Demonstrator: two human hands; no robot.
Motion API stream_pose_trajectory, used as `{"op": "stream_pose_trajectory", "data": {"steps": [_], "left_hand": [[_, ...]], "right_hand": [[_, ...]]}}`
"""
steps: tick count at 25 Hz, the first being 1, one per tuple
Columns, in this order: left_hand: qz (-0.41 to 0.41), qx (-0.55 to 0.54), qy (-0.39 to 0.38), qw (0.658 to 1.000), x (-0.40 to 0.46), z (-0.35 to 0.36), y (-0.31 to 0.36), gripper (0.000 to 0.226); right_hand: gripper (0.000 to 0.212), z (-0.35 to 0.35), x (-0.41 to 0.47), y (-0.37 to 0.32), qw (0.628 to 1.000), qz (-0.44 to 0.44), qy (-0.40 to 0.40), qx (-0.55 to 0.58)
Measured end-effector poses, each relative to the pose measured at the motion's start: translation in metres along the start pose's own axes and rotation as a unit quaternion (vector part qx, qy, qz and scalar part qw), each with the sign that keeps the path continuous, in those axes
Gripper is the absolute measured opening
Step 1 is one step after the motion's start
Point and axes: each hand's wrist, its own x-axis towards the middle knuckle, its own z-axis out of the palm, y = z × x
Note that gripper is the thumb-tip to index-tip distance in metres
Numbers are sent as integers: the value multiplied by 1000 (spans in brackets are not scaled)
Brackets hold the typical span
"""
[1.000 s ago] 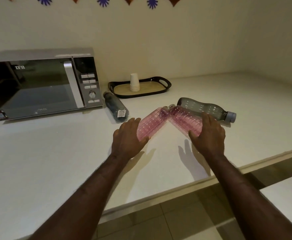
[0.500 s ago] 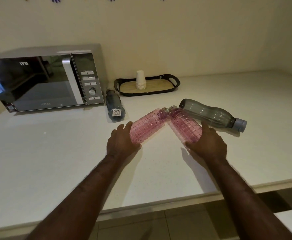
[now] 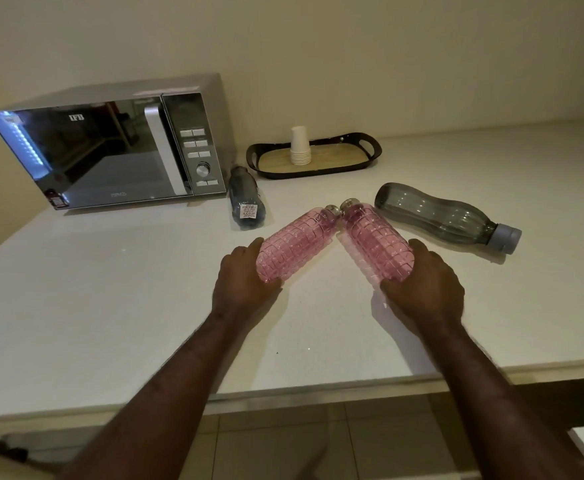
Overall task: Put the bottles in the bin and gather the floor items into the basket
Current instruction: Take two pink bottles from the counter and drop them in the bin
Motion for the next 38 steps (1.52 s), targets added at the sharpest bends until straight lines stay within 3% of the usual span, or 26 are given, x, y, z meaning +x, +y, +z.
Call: {"op": "stream_pose_trajectory", "data": {"steps": [7, 15, 24, 32, 38], "left_hand": [[7, -39, 75, 996, -39, -53, -27, 72], [-57, -20, 218, 974, -151, -173, -116, 83], [-214, 31, 326, 920, -323, -295, -235, 82], [-343, 75, 421, 836, -396, -370, -335, 84], [-418, 96, 463, 776, -431, -399, -402, 80]], "right_hand": [[65, -8, -26, -39, 996, -31, 33, 75], [73, 1, -121, -152, 972, -136, 56, 181], [89, 52, -265, -318, 927, -240, -71, 278], [88, 125, -346, -482, 846, -323, -181, 385], [78, 183, -410, -581, 760, -329, -325, 457]]}}
